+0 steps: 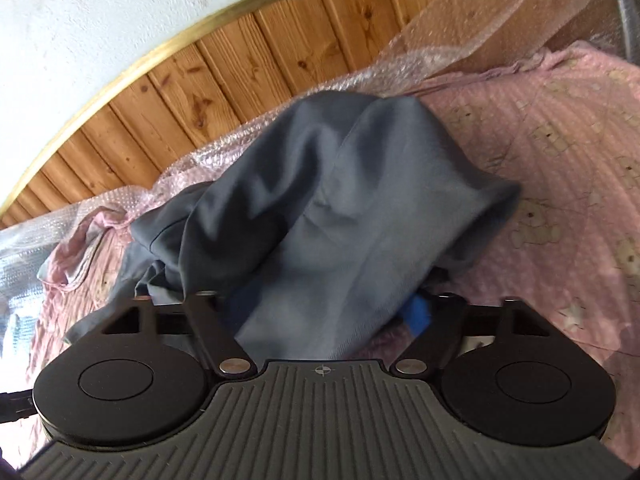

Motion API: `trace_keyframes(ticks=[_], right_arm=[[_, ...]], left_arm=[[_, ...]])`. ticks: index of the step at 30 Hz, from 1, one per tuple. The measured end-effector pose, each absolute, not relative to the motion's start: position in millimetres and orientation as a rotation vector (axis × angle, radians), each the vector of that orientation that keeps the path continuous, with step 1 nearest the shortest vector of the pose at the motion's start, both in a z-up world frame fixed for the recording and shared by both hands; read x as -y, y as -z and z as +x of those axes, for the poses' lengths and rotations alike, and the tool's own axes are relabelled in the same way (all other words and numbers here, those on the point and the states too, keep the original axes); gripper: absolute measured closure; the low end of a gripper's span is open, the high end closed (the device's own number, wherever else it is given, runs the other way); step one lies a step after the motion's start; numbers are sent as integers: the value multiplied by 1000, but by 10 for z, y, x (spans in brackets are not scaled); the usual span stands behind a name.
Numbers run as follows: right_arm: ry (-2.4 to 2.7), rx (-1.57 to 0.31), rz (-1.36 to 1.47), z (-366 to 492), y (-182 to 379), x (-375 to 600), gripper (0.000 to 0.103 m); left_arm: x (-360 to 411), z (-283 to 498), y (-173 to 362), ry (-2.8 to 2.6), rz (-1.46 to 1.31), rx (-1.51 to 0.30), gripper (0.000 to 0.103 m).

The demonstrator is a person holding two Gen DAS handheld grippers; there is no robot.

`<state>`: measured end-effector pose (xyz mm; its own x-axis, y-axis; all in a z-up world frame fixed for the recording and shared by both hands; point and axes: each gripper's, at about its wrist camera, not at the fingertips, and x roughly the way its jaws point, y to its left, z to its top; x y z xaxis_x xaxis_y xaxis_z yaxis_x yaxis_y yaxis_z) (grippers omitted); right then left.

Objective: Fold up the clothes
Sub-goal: 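Grasp the grey shirt with the right gripper and lift it off the quilt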

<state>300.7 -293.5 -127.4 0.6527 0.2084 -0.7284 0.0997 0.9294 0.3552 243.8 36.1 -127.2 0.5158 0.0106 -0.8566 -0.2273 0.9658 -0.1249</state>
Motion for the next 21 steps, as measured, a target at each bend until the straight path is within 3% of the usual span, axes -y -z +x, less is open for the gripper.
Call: trace_keyframes(ticks=[1, 2, 5, 7, 9, 12, 14, 16, 17, 19, 20, 21], right_arm=[[-79, -891, 393, 3107, 1317, 2920, 94], [-94, -918, 400, 3204, 1357, 2906, 102], [-153, -744, 421, 3050, 825, 3033, 103], [-144, -533, 430, 2706, 105, 3246, 103], [-56, -473, 396, 2402, -308, 3522, 103], [123, -645, 259, 2202, 29, 3853, 103], [168, -909, 229, 2243, 572, 3989, 103], [224, -975, 253, 2052, 766, 3971, 101], [247, -948, 222, 1962, 712, 3869, 95], [277, -892, 157, 1819, 581, 3638, 44], [259, -864, 136, 1786, 481, 3528, 39], [221, -836, 120, 1766, 391, 3412, 39]], left_arm=[[-401, 2474, 1292, -149, -250, -1026, 0], [-442, 2507, 1311, -154, -270, -1030, 0], [-551, 2556, 1302, -165, -318, -1021, 0], [-611, 2561, 1268, -158, -349, -1003, 0], [-616, 2575, 1301, -147, -381, -1004, 0], [-543, 2632, 1450, -98, -456, -1035, 0], [-413, 2679, 1573, -65, -470, -1061, 0], [-265, 2729, 1669, -39, -451, -1076, 0], [-196, 2757, 1708, -24, -442, -1078, 0], [-101, 2802, 1711, 15, -427, -1072, 15], [-65, 2813, 1677, 44, -422, -1063, 49], [-28, 2825, 1643, 72, -417, -1055, 92]])
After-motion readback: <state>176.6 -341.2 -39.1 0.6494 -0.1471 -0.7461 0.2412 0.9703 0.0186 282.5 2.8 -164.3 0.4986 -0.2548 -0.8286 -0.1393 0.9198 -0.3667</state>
